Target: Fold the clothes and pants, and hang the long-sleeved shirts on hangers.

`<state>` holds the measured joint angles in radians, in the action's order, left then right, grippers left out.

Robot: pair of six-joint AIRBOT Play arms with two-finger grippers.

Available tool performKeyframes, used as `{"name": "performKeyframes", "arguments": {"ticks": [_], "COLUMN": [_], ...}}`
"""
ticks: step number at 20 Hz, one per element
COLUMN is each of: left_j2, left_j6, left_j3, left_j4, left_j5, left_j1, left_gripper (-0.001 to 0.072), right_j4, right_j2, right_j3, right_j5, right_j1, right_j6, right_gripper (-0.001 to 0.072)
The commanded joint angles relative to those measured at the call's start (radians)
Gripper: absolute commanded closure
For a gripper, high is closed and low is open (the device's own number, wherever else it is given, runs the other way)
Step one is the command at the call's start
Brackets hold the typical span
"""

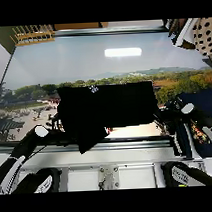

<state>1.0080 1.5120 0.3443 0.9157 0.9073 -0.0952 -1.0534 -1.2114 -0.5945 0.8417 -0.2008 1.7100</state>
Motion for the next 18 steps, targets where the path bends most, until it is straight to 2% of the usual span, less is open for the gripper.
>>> {"name": "performKeyframes", "arguments": {"ticks": [1, 4, 5, 6, 8, 11, 13, 15, 18], "left_j2": [0.001, 0.000, -0.001, -0.008, -0.066, -0.164, -0.184, -0.151, -0.034], "left_j6": [0.020, 0.020, 0.020, 0.017, 0.011, 0.032, 0.038, 0.026, 0.022], "left_j3": [-0.002, 0.007, 0.032, 0.061, 0.085, 0.035, -0.031, -0.072, -0.053], "left_j4": [0.002, 0.008, 0.010, 0.010, 0.016, 0.117, 0.094, 0.025, -0.030], "left_j5": [-0.006, 0.004, 0.045, 0.088, 0.131, 0.146, 0.131, 0.101, 0.060], "left_j1": [-0.017, -0.007, 0.022, 0.058, 0.147, 0.275, 0.328, 0.317, 0.187], "left_gripper": [0.0388, 0.0405, 0.0405, 0.0369, 0.0142, 0.0138, 0.0138, 0.0138, 0.0139], "right_j4": [0.002, 0.000, 0.001, 0.001, 0.000, 0.000, 0.000, 0.000, 0.001], "right_j2": [0.001, 0.001, 0.001, 0.001, 0.001, 0.001, 0.000, 0.000, 0.000], "right_j3": [0.000, 0.000, 0.000, 0.000, 0.000, 0.000, 0.000, 0.000, 0.000], "right_j5": [0.006, 0.011, 0.011, 0.011, 0.011, 0.011, 0.011, 0.007, 0.008], "right_j1": [0.001, 0.001, 0.001, 0.001, 0.001, 0.001, 0.001, 0.001, 0.001], "right_j6": [-0.011, -0.012, -0.012, -0.012, -0.012, -0.012, -0.012, -0.012, -0.012], "right_gripper": [0.0698, 0.0698, 0.0698, 0.0698, 0.0698, 0.0698, 0.0698, 0.0698, 0.0698]}}
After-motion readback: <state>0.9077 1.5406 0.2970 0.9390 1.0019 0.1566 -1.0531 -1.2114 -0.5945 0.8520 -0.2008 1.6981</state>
